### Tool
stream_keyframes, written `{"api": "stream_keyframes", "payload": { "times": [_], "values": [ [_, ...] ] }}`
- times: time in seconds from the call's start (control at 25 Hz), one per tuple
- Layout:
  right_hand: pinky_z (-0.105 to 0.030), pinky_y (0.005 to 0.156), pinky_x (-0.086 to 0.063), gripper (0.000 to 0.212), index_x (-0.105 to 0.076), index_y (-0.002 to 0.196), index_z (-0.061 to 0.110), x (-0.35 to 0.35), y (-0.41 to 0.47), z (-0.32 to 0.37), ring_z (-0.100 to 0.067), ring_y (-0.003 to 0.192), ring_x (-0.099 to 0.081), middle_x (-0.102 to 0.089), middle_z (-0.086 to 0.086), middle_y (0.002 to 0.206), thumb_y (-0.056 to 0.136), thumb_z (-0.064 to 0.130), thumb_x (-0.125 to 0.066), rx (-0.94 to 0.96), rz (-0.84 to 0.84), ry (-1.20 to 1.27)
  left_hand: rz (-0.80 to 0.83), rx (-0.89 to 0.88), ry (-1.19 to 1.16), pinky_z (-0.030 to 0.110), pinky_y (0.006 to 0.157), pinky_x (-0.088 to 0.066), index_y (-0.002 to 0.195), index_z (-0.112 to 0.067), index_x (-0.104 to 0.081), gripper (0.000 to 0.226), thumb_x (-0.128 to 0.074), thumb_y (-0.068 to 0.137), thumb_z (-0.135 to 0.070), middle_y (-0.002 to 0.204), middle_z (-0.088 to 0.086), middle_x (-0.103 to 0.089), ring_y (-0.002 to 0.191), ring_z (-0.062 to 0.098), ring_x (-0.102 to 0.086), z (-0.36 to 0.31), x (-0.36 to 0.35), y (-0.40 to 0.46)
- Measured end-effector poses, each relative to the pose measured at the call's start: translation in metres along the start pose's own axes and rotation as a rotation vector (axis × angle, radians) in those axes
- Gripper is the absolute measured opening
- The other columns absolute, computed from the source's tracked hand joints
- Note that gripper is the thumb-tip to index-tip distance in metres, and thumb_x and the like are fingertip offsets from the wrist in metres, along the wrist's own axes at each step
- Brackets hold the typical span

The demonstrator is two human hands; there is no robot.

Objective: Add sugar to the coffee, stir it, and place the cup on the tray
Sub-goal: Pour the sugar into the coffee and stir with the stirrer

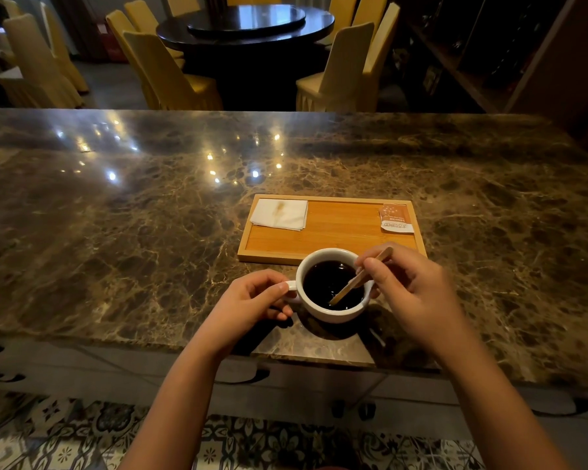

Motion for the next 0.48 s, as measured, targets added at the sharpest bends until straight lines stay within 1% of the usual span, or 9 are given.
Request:
{"api": "stream_keyframes", "payload": {
  "times": [0.08, 0.2, 0.28, 0.4, 0.48],
  "values": [
    [-0.015, 0.059, -0.053, 0.014, -0.066, 0.091, 0.019, 0.004, 0.001, -0.007, -0.006, 0.072, -0.067, -0.068, 0.006, 0.078, 0.087, 0.009, -0.057, -0.094, -0.060, 0.145, -0.002, -0.001, 0.005, 0.018, 0.064, -0.054, 0.095, -0.008, -0.065, 0.016, -0.050, 0.089, -0.013, 0.077, -0.003, -0.072, 0.069, 0.011, -0.066, 0.000, 0.000, 0.000],
    [-0.020, 0.058, -0.056, 0.010, -0.068, 0.088, 0.017, 0.016, 0.004, -0.015, -0.012, 0.068, -0.069, -0.070, 0.001, 0.075, 0.085, 0.012, -0.060, -0.144, -0.196, 0.230, -0.005, -0.003, 0.007, 0.018, 0.064, -0.054, 0.096, -0.006, -0.064, 0.017, -0.050, 0.090, -0.012, 0.077, -0.002, -0.072, 0.069, 0.010, -0.066, 0.000, 0.000, 0.000],
    [-0.021, 0.057, -0.056, 0.009, -0.068, 0.087, 0.017, 0.025, 0.006, -0.017, -0.013, 0.071, -0.070, -0.071, 0.000, 0.078, 0.085, 0.013, -0.060, -0.146, -0.253, 0.265, -0.007, -0.003, 0.010, 0.018, 0.064, -0.054, 0.097, -0.006, -0.064, 0.017, -0.050, 0.090, -0.012, 0.077, -0.002, -0.072, 0.069, 0.010, -0.066, 0.001, 0.000, 0.000],
    [-0.018, 0.056, -0.055, 0.010, -0.068, 0.088, 0.020, 0.039, 0.009, -0.019, -0.012, 0.075, -0.070, -0.072, 0.001, 0.085, 0.085, 0.016, -0.060, -0.149, -0.301, 0.277, -0.014, -0.005, 0.012, 0.019, 0.064, -0.054, 0.097, -0.007, -0.064, 0.017, -0.050, 0.089, -0.013, 0.078, -0.002, -0.072, 0.070, 0.011, -0.066, 0.001, 0.000, 0.000],
    [-0.018, 0.056, -0.056, 0.010, -0.069, 0.088, 0.018, 0.047, 0.012, -0.019, -0.012, 0.075, -0.071, -0.073, -0.001, 0.083, 0.085, 0.016, -0.060, -0.143, -0.324, 0.260, -0.014, -0.009, 0.009, 0.019, 0.064, -0.055, 0.096, -0.007, -0.064, 0.017, -0.051, 0.089, -0.013, 0.078, -0.002, -0.072, 0.070, 0.011, -0.066, 0.000, 0.000, -0.001]
  ]
}}
Point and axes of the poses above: each hand's wrist, its own y-axis towards the middle knuckle, its own x-axis out of the back of the hand, z = x × y, the point moved 6 cm from there along y, towards the middle knuckle
